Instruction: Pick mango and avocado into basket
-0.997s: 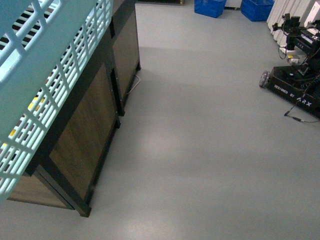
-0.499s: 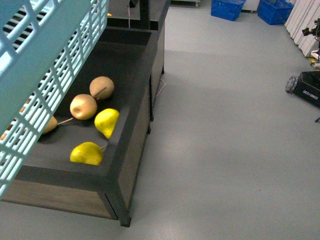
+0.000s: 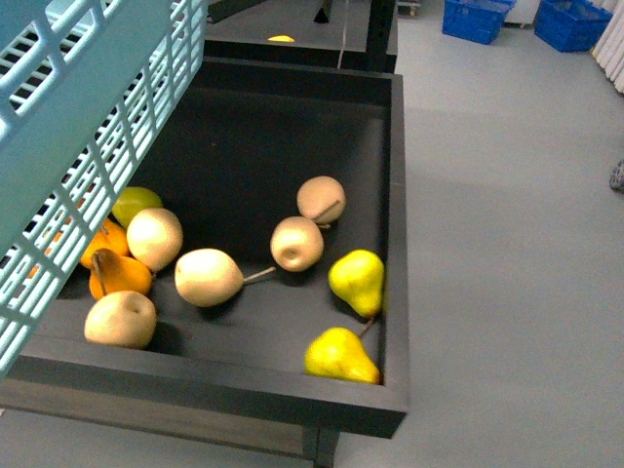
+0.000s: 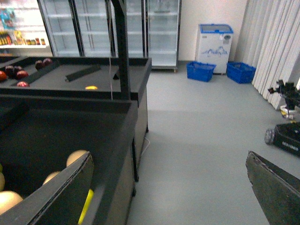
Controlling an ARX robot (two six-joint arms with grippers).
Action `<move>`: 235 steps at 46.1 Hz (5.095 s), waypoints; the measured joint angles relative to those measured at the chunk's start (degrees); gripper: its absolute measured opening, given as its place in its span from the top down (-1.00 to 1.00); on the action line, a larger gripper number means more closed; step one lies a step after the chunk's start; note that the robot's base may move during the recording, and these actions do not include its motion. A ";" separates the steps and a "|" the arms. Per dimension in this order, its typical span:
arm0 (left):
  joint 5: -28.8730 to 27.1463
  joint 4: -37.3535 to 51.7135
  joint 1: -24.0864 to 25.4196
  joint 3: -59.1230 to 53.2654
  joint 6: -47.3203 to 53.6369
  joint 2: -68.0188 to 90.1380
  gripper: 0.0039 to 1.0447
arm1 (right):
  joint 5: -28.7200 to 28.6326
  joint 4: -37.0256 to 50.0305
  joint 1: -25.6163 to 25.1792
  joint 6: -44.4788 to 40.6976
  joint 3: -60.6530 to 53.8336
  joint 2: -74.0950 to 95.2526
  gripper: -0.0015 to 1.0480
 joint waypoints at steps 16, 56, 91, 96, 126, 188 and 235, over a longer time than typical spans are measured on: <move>0.09 0.02 0.00 -0.02 0.02 0.15 0.83 | 0.00 0.00 0.00 0.00 0.00 0.00 -0.85; -0.20 -0.02 0.00 -0.11 0.07 0.09 0.83 | -0.02 0.00 0.02 -0.02 -0.02 0.00 -0.85; 0.13 -0.07 0.00 -0.13 0.04 0.20 0.83 | 0.02 0.02 0.02 0.00 0.00 0.00 -0.85; -0.15 -0.04 0.00 -0.11 0.15 0.13 0.83 | 0.04 0.00 0.02 0.00 0.00 0.00 -0.85; 0.24 -2.80 -0.15 0.85 3.02 0.55 0.83 | -0.07 0.02 -0.09 -0.02 -0.02 0.00 -0.85; 18.45 -15.63 -12.50 14.84 63.54 35.80 0.86 | 8.83 1.60 -2.99 8.72 3.10 9.01 -0.85; 16.72 -15.63 -12.24 14.84 63.65 35.80 0.86 | -24.28 38.42 -26.64 -20.61 32.65 117.74 -0.85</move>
